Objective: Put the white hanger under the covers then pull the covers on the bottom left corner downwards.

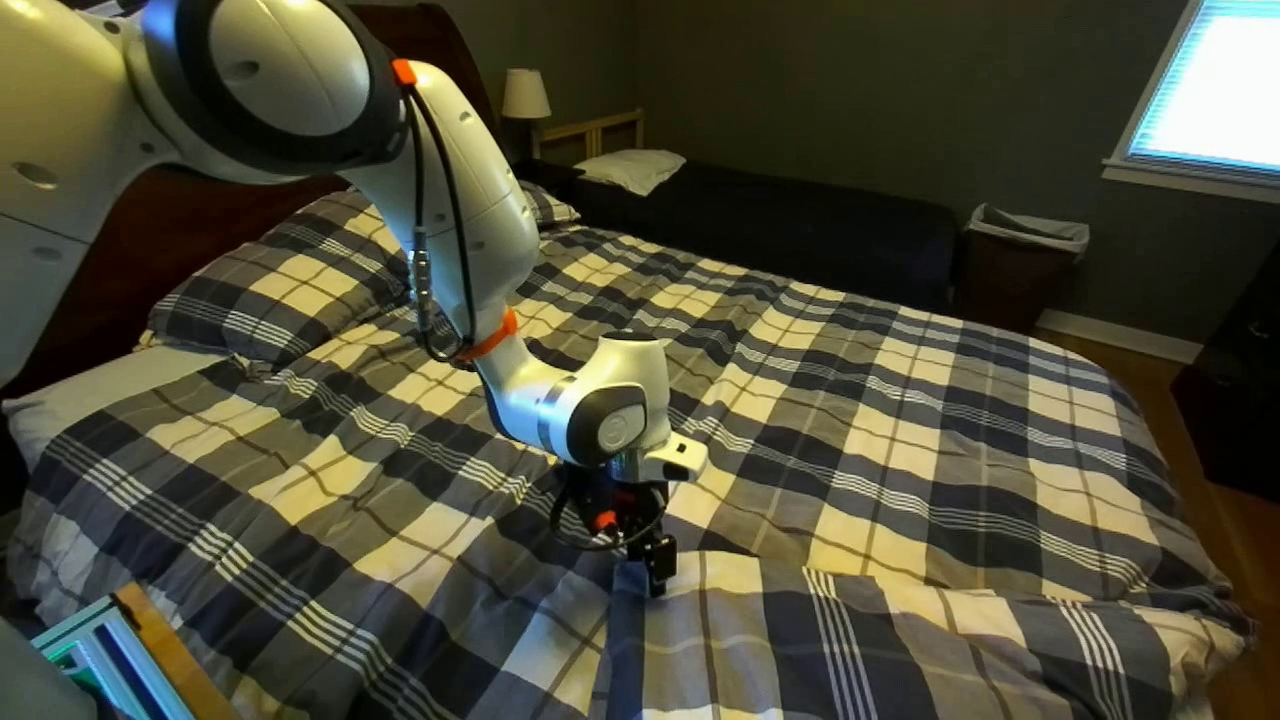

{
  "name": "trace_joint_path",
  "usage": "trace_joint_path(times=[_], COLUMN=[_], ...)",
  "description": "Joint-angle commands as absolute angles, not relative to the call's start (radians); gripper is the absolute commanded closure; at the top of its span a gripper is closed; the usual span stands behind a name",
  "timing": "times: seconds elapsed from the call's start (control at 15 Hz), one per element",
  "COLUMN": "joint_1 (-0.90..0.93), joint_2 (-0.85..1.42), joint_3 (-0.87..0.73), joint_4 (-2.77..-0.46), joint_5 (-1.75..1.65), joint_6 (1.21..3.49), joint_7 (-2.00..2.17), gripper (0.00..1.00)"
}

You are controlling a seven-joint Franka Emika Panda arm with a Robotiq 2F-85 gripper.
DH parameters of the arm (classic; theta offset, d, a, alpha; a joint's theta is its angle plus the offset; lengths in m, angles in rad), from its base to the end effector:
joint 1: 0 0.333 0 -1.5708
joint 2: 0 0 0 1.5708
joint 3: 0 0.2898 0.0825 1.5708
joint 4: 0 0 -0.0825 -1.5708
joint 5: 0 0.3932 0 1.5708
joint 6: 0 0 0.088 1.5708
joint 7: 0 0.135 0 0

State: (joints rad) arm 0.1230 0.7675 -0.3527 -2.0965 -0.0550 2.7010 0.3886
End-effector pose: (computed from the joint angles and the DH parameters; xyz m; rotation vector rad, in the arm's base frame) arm 0.5079 -0.1495 0.0071 2.7756 -0.6928 -0.1481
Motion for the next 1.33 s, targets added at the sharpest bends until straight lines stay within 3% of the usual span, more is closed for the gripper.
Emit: trace_joint_path(times=[0.0,0.33,0.4,1.27], joint_1=[0.159,0.171,0.17,0.149], joint_2=[0.807,0.785,0.774,0.63], joint_3=[-0.402,-0.465,-0.478,-0.75], joint_4=[-2.06,-2.092,-2.105,-2.332], joint_5=[-0.085,-0.094,-0.094,-0.065], joint_6=[2.649,2.621,2.62,2.679], joint_7=[0.445,0.503,0.514,0.789], gripper=[0.58,0.96,0.99,0.98])
